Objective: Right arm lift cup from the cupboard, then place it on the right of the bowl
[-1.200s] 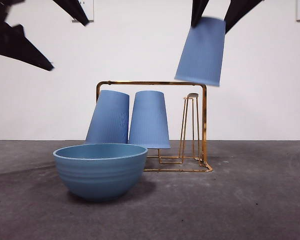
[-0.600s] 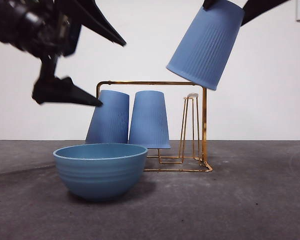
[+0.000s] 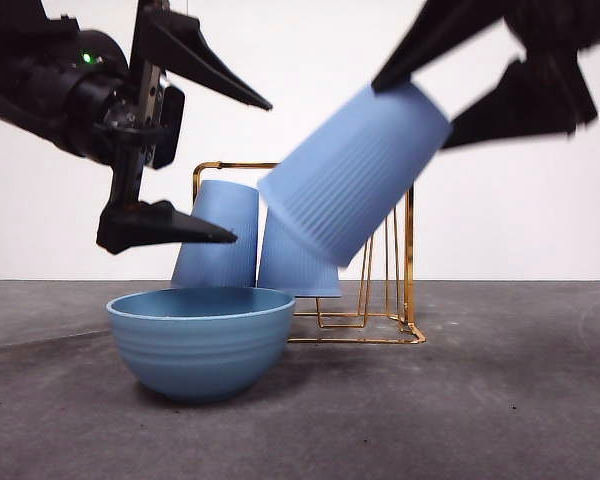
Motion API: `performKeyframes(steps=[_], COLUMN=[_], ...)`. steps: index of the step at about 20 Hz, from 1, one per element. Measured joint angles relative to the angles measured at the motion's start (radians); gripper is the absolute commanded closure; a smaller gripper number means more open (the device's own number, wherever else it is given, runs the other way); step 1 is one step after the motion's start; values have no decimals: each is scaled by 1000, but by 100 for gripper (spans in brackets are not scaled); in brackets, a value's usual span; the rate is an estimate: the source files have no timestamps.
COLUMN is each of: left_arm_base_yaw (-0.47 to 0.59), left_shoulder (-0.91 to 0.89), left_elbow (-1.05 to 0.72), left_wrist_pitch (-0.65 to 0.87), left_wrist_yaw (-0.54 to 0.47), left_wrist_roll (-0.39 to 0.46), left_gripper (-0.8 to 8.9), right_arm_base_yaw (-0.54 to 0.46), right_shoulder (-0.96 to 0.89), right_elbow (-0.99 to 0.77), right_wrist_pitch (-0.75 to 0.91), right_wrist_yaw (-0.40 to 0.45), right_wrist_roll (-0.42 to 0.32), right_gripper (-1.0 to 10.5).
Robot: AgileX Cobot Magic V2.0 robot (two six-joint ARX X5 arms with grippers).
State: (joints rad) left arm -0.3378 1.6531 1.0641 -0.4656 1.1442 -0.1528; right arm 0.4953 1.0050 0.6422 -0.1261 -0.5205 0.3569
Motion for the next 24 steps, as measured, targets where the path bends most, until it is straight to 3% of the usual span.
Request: performKeyframes(steps=[6,13,20,24], left_arm_base_yaw=[0,-5,-17,3], left_shoulder=[51,56,56,56], left_elbow=[0,0,0,8], left_wrist_pitch=[109,251,277,301], left_wrist_yaw=[69,120,143,213], left_wrist_roll=[-89,-237,-285,-253], left_gripper=[318,341,772,808], right_arm_base_yaw=[0,0,6,2], right_shoulder=[1,4,115,124], right_elbow=[-131,-140,-140,-144], right_wrist_pitch=[289,374,469,483], right_wrist_yaw=[-30,-31,-37,-86], right_wrist_roll=[134,190,229,271], right_gripper=[750,750,750,749])
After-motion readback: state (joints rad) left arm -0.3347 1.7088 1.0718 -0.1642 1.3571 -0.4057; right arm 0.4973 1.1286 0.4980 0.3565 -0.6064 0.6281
